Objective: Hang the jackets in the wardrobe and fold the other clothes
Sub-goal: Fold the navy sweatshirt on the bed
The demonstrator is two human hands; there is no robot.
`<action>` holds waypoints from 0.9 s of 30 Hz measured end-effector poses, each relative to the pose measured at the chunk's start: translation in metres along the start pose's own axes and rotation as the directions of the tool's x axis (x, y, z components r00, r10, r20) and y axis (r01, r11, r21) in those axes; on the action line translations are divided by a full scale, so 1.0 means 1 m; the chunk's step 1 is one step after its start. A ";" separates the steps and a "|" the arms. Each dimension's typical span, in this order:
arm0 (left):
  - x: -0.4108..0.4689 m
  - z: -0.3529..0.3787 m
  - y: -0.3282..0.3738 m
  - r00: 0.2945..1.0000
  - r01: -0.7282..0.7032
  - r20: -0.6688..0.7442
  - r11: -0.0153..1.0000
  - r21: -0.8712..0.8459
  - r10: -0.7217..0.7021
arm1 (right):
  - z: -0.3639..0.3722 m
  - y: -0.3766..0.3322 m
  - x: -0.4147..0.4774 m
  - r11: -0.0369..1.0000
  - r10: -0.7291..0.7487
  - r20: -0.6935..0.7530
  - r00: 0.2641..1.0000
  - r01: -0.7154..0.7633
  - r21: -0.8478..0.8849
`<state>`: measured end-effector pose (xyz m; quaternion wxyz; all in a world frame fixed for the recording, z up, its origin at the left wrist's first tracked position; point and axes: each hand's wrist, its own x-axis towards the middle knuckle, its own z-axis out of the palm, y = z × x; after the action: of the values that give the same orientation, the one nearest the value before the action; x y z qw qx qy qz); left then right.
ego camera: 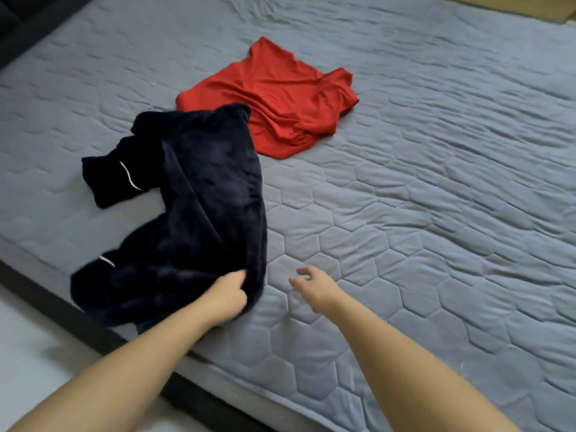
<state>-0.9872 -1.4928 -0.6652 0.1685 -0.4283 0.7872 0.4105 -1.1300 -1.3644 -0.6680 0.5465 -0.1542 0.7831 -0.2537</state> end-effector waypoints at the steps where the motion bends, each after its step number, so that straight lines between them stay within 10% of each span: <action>1: -0.013 0.005 0.015 0.994 -0.055 0.093 0.998 -0.017 0.056 | -0.006 -0.006 -0.008 0.990 0.050 0.038 0.998 -0.055 0.132; 6: -0.084 0.019 0.076 0.883 -0.172 0.439 0.985 -0.029 0.167 | -0.034 -0.009 -0.062 0.888 0.124 0.198 0.972 -0.198 0.416; 12: -0.163 0.008 0.144 0.950 -0.231 0.217 0.973 0.006 0.224 | -0.090 -0.015 -0.147 0.808 0.087 -0.040 0.995 -0.047 0.588; 17: -0.233 -0.020 0.219 0.895 -0.369 0.048 0.676 0.637 0.443 | -0.164 -0.030 -0.254 0.818 -0.032 -0.170 0.985 0.123 0.561; 22: -0.325 -0.062 0.312 0.883 -0.416 -0.112 0.870 0.264 0.456 | -0.244 -0.042 -0.401 0.705 -0.095 -0.310 0.946 0.284 0.650; 27: -0.446 -0.113 0.402 0.698 -0.636 -0.281 0.750 0.180 0.659 | -0.301 -0.047 -0.550 0.692 -0.435 -0.505 0.746 0.635 0.342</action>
<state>-1.0470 -1.2241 -0.1192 -0.1049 -0.1795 0.9174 0.3393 -1.2176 -1.0489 -0.1313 0.3014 -0.1824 0.7003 -0.6208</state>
